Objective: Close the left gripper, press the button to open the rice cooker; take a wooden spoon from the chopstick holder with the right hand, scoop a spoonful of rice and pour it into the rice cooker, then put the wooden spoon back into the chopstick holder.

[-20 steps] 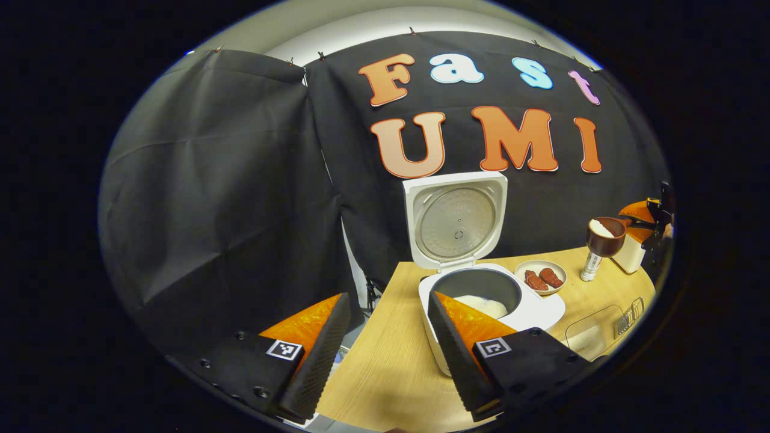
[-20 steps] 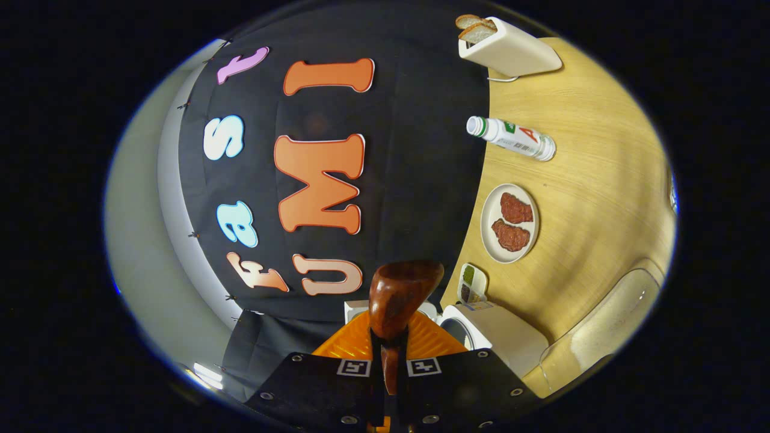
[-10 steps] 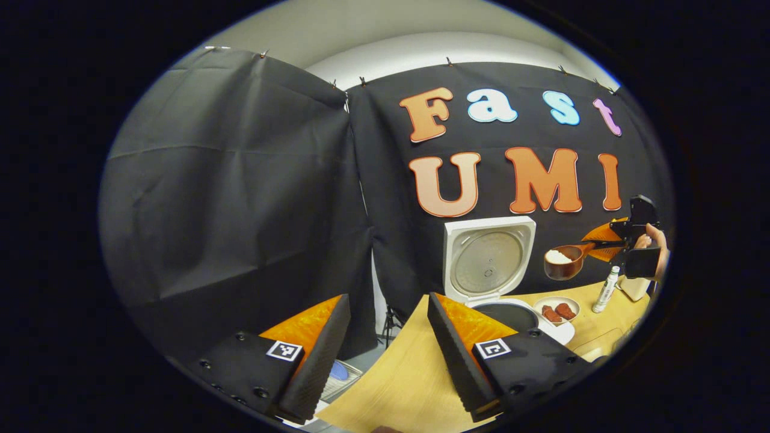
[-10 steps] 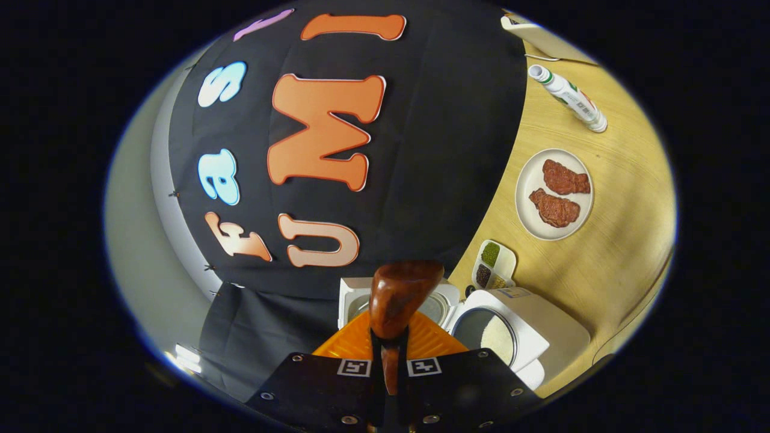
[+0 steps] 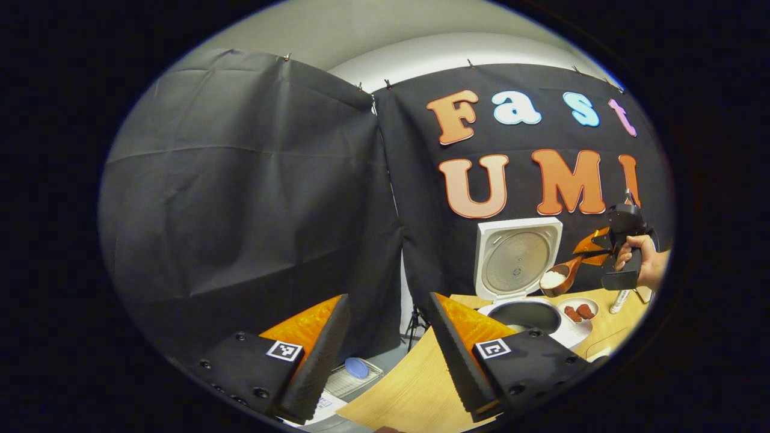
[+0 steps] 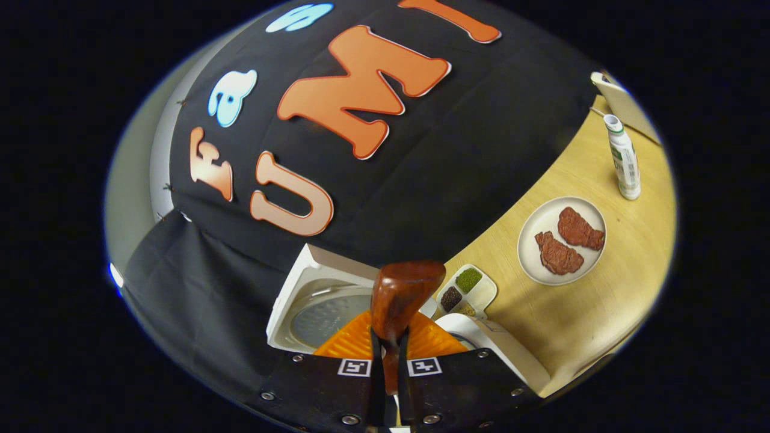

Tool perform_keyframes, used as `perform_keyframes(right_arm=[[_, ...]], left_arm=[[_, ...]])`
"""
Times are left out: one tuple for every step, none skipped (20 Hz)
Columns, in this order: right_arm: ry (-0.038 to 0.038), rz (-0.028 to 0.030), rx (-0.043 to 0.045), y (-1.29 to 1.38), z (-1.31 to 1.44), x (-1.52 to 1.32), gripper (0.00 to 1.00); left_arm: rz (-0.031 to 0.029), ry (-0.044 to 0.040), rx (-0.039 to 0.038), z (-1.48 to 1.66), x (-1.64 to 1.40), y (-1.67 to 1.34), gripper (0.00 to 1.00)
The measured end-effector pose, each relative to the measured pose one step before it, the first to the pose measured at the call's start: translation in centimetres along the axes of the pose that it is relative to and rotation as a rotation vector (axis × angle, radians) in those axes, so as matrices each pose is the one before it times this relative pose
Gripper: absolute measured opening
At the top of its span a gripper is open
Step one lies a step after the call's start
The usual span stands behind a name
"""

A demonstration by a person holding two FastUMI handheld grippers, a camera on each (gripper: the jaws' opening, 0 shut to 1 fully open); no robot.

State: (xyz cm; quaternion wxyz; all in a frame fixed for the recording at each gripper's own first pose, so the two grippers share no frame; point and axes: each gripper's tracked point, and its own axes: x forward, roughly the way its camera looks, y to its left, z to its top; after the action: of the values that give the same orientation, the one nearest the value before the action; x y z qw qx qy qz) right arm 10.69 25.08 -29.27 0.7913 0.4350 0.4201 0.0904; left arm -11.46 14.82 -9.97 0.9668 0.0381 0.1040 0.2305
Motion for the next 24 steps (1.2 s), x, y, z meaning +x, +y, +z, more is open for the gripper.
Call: perform_keyframes(right_arm=[[-0.00766,-0.01418,-0.06824,-0.148,-0.252,0.098,0.08],[-0.00491,-0.01943,-0.06974,-0.15,-0.343,0.128,0.07],[-0.00062,-0.01382,-0.06779,0.097,-0.385,0.276,0.08],[0.00131,-0.00186,-0.05416,0.237,-0.209,0.252,0.08],[-0.00078,0.00473,-0.03159,0.611,-0.206,-0.008,0.08],[-0.00049,0.00616,-0.01596,0.532,-0.175,-0.01,0.07],[-0.00009,0.00716,-0.01015,0.37,0.246,0.044,0.07],[0.00178,0.00565,-0.01109,0.385,0.015,0.186,0.07],[-0.0038,0.00522,-0.00887,0.299,-0.167,-0.107,0.07],[-0.00621,0.0058,-0.01267,0.289,0.226,-0.079,0.08],[-0.01042,0.00391,-0.0123,0.33,0.224,-0.196,0.07],[-0.00993,0.0056,-0.01747,0.339,0.34,-0.091,0.07],[-0.00949,0.00449,-0.01661,0.244,0.337,-0.204,0.07],[-0.00728,0.00524,-0.0178,0.291,0.295,-0.131,0.07],[-0.00605,0.00223,-0.01263,0.37,0.382,-0.16,0.07],[-0.00549,0.00594,-0.00967,0.202,0.236,-0.156,0.07],[-0.00688,0.00456,-0.00748,0.308,0.08,-0.039,0.07],[-0.00712,0.00588,-0.00762,0.262,0.215,-0.067,0.08],[-0.00677,0.00562,-0.01062,0.331,0.307,-0.132,0.07],[-0.00729,0.00218,-0.01162,0.191,0.284,-0.15,0.07],[-0.00949,0.00241,-0.01715,0.299,0.353,-0.158,0.07],[-0.00835,0.00177,-0.02009,0.246,0.28,-0.105,0.07],[-0.00862,0.00297,-0.02086,0.073,0.161,-0.051,0.07],[-0.00561,0.00458,-0.02101,0.1,0.253,-0.001,0.07]], left_arm=[[0.00824,0.00621,-0.00175,-0.204,-0.028,0.338,0.89],[0.00538,0.00804,-0.00225,-0.292,0.133,0.307,0.89],[0.00936,0.00637,-0.00186,-0.129,0.062,0.408,0.89],[0.01009,0.00611,-0.00277,-0.27,0.047,0.502,0.85],[0.00648,0.00438,-0.00263,-0.092,-0.013,0.301,0.85],[0.00475,0.00011,-0.00139,-0.099,0.056,0.073,0.89],[0.00228,0.00002,0.00212,0.001,-0.025,0.0,0.85],[0.00098,-0.00127,0.00561,0.026,-0.055,0.153,0.85],[0.00059,-0.00175,0.00693,0.076,0.021,-0.058,0.89],[-0.00007,-0.00394,0.00425,0.087,-0.033,0.028,0.85],[0.00021,-0.00372,0.00197,0.143,-0.027,-0.063,0.85],[0.00007,-0.0009,-0.00029,-0.107,0.074,-0.02,0.89],[-0.00229,0.00274,-0.00443,-0.185,0.018,-0.051,0.89],[0.00053,0.00952,-0.00742,-0.393,0.007,0.119,0.85],[0.0044,0.01487,-0.00699,-0.422,-0.001,0.076,0.89],[0.00369,0.00446,-0.00628,-0.196,0.058,0.065,0.85],[0.00087,0.00097,-0.00211,0.037,-0.035,0.071,0.89],[0.00483,0.00044,0.00386,-0.19,-0.223,0.317,0.85],[0.00547,-0.00011,0.00512,-0.006,-0.1,0.223,0.89],[0.00507,-0.0013,0.0029,-0.016,-0.156,0.273,0.85],[0.00307,-0.00015,-0.00056,-0.037,-0.006,0.116,0.85],[0.00041,0.00093,-0.0035,-0.006,-0.039,-0.19,0.85],[0.00037,0.0025,-0.00433,-0.125,-0.029,-0.019,0.89],[-0.00212,0.00295,-0.00312,-0.145,-0.097,-0.106,0.85]])
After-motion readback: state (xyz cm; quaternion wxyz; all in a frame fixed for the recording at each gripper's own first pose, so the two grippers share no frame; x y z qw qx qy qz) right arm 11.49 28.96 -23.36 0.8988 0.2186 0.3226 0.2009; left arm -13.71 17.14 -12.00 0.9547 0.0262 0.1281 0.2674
